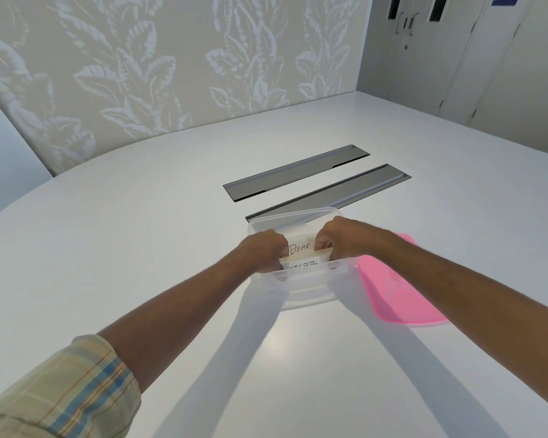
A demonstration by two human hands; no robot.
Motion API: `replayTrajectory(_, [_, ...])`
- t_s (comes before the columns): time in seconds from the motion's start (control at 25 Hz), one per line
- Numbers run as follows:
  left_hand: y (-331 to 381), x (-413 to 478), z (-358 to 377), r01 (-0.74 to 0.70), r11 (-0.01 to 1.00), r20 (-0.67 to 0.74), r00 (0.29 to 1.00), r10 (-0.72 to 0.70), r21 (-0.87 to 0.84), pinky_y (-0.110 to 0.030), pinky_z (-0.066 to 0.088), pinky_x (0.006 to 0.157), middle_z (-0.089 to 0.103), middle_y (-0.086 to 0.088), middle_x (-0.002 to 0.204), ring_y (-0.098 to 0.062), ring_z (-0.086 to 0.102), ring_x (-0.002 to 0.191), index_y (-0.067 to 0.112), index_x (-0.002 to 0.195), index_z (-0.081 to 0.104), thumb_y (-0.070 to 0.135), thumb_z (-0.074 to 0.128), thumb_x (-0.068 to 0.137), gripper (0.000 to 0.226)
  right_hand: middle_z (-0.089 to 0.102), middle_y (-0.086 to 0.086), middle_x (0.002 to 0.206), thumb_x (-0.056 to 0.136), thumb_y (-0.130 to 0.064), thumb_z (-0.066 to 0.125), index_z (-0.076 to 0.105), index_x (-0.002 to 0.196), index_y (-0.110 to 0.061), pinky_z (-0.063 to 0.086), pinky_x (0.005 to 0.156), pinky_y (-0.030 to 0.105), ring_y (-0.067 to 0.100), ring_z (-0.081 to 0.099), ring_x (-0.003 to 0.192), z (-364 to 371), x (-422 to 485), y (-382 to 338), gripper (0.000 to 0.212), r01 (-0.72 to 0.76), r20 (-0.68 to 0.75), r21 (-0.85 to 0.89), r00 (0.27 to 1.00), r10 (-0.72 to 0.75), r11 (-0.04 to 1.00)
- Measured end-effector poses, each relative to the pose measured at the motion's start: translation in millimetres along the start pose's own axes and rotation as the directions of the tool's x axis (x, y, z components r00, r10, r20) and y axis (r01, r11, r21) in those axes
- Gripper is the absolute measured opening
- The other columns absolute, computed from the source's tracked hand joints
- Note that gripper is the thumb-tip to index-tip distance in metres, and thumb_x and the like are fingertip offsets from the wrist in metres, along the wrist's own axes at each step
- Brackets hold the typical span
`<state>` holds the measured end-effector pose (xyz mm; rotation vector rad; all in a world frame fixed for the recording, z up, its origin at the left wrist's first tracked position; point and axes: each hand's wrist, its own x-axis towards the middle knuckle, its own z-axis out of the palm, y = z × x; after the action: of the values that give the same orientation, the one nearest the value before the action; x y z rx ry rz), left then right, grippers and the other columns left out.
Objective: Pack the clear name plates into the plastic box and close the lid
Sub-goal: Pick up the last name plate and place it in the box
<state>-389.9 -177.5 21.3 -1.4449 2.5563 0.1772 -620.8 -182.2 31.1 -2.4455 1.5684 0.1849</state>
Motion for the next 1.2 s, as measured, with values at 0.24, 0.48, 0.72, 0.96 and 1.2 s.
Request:
replayTrajectory(0.24, [-5,-2,-3,0.011,0.990,-0.069,0.997,-0.021,-0.139,-0.038,0.059,0.090,0.074,0.003,0.117,-0.021,0.067,0.112,0.024,0.123,0.075,0.043,0.080,0.085,0.042,0.079,0.004,0.110,0.075,-0.012,0.092,0.077,0.118,-0.011,0.059,0.091,0.031,0.015,0.073,0.098,-3,-2,5,0.046,-0.012,-0.018,0.163,1.000,0.015,0.987])
replayTrajectory(0.48, [16,-12,-30,-0.060,0.964,-0.338,0.941,-0.032,-0.258,-0.037,0.059,0.084,0.079,0.008,0.102,-0.017,0.071,0.099,0.026,0.107,0.079,0.050,0.071,0.093,0.029,0.080,-0.002,0.101,0.075,-0.024,0.094,0.081,0.109,-0.016,0.059,0.084,0.021,0.006,0.075,0.092,-21,-19,22,0.037,-0.024,-0.241,0.460,0.959,0.151,0.888])
replayTrajectory(0.72, [67,-18,-59,-0.210,0.923,-0.532,0.847,0.006,-0.323,-0.032,0.056,0.075,0.079,0.012,0.091,-0.012,0.072,0.091,0.030,0.096,0.081,0.046,0.067,0.096,0.021,0.073,-0.016,0.097,0.082,-0.035,0.086,0.080,0.105,-0.032,0.061,0.086,0.041,0.003,0.070,0.091,-17,-64,51,0.024,-0.072,-0.450,0.434,0.846,0.285,0.898])
replayTrajectory(0.96, [129,-12,-52,-0.386,0.834,-0.568,0.816,0.108,-0.395,-0.036,0.060,0.078,0.080,0.010,0.092,-0.010,0.073,0.086,0.028,0.099,0.082,0.038,0.070,0.095,0.017,0.067,-0.010,0.126,0.081,-0.036,0.086,0.076,0.108,-0.034,0.058,0.093,0.045,0.015,0.066,0.105,8,-119,89,0.029,-0.175,-0.418,0.558,0.784,0.458,0.811])
replayTrajectory(1.2, [190,3,-13,-0.388,0.830,-0.457,0.870,0.185,-0.401,-0.034,0.060,0.082,0.081,0.011,0.096,-0.010,0.074,0.091,0.029,0.103,0.081,0.042,0.070,0.093,0.019,0.070,-0.012,0.121,0.080,-0.031,0.089,0.076,0.104,-0.034,0.057,0.092,0.041,0.013,0.066,0.100,56,-177,106,0.027,-0.301,-0.341,0.561,0.765,0.547,0.771])
